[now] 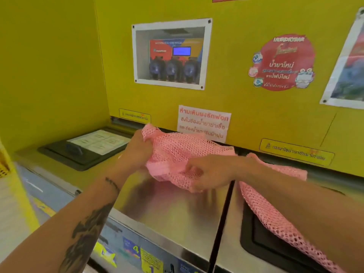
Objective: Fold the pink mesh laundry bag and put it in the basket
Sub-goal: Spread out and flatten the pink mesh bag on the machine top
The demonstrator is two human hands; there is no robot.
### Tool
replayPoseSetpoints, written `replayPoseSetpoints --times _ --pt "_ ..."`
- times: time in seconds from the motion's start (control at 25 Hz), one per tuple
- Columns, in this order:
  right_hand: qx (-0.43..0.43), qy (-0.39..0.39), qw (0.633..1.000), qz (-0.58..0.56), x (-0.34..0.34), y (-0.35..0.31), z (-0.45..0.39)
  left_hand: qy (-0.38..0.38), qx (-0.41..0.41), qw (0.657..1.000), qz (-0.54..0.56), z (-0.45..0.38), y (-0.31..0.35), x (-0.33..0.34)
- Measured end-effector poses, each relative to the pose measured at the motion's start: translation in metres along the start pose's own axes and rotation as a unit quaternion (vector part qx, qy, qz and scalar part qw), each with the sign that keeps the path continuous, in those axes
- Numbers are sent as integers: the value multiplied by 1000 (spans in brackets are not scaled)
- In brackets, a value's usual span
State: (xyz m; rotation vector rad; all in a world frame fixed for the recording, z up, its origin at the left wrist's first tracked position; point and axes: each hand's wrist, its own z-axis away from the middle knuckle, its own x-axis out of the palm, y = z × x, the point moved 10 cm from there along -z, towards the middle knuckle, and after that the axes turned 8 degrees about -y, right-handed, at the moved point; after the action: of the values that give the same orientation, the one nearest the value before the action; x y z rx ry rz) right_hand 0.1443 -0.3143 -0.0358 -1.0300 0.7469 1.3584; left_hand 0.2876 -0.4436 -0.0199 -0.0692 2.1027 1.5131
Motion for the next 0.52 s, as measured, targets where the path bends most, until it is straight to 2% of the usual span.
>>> replayPoseSetpoints --times 0.12,0.24,0.36,0.44,0.52 --pt "15 46 998 32 18 4 -35 -29 -30 993 111 -6 1 6" --pt "3 76 997 11 -10 27 -26 6 -64 972 224 -6 -1 -8" --pt "31 140 988 -52 -78 68 16 62 -57 981 173 -9 3 -46" --pt "127 172 976 30 -115 102 43 47 -44 992 108 -13 9 -54" --pt "206 211 947 123 -131 115 56 -1 -44 998 50 -11 18 -45"
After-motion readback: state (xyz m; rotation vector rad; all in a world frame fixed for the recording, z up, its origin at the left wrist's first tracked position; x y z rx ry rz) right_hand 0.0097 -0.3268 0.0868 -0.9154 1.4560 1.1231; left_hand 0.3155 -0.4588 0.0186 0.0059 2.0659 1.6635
